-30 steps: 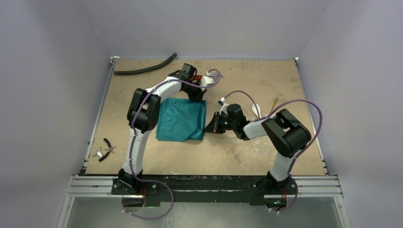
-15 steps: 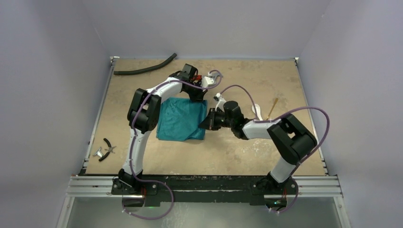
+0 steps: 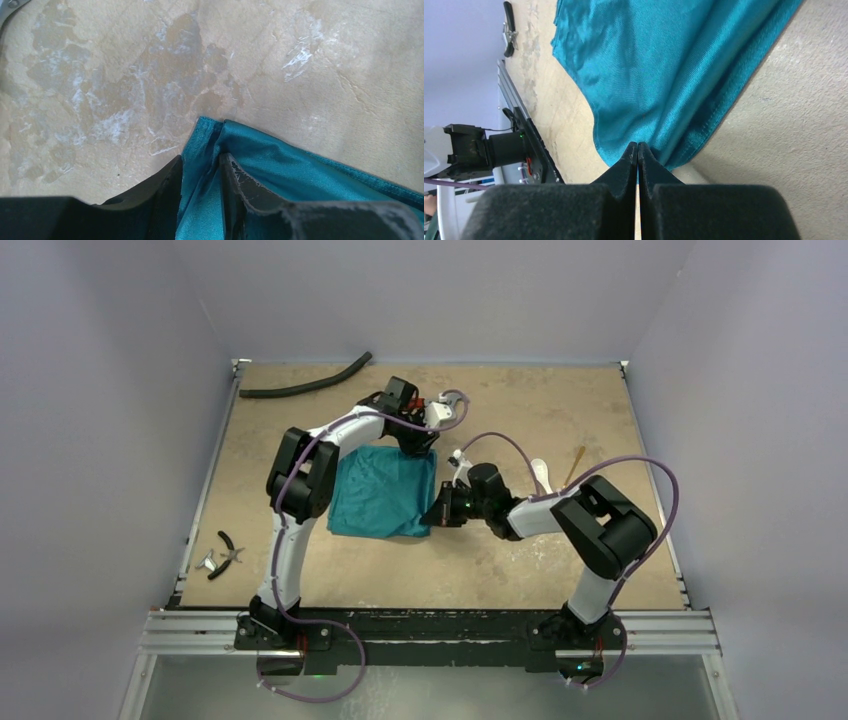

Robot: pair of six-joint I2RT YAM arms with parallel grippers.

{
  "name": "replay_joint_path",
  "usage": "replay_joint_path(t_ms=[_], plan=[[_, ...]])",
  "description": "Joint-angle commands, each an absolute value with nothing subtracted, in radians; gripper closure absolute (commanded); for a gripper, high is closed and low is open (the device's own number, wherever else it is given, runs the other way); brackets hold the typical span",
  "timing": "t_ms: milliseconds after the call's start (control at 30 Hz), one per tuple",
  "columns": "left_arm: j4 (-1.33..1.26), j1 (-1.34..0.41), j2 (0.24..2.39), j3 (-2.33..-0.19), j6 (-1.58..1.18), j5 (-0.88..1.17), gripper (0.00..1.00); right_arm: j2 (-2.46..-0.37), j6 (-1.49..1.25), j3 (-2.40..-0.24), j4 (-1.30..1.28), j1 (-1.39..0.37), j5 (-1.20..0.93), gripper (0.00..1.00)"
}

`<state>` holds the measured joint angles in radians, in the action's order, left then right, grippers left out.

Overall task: Fold the napkin into a case and place the utensils inside
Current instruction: Smooth out the lower triangle-folded napkin at the center of the board.

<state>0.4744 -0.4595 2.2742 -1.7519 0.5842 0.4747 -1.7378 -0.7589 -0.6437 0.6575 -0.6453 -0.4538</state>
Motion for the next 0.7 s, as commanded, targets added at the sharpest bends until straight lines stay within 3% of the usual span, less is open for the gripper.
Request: replay_joint_path(t_ms=[0, 133, 167, 200, 233, 267, 400, 667], plan=[[0.461, -0.439, 2.239, -1.732, 0.554, 0.397, 0.67, -1.769, -0.742, -0.639, 0.683, -0.639, -0.476, 1.0], [0.457, -0.434, 2.223, -1.735, 0.531, 0.388, 0.62, -1.782, -0.736, -0.638, 0.681, -0.631, -0.467, 1.0], [0.454, -0.434, 2.221, -1.734, 0.526, 0.383, 0.56, -1.782, -0.736, -0.637, 0.682, -0.627, -0.466, 1.0], [0.453, -0.434, 2.217, -1.736, 0.523, 0.38, 0.38, -1.782, -0.735, -0.638, 0.683, -0.624, -0.465, 1.0], [0.453, -0.433, 2.212, -1.74, 0.519, 0.37, 0.27, -1.784, -0.735, -0.635, 0.688, -0.62, -0.467, 1.0], [0.454, -0.433, 2.207, -1.743, 0.516, 0.36, 0.24, -1.787, -0.737, -0.633, 0.694, -0.618, -0.472, 1.0], [0.457, -0.419, 2.166, -1.754, 0.49, 0.35, 0.16, -1.807, -0.745, -0.629, 0.719, -0.614, -0.485, 1.0], [0.493, -0.417, 2.126, -1.778, 0.411, 0.443, 0.16, -1.819, -0.756, -0.621, 0.745, -0.613, -0.49, 1.0]])
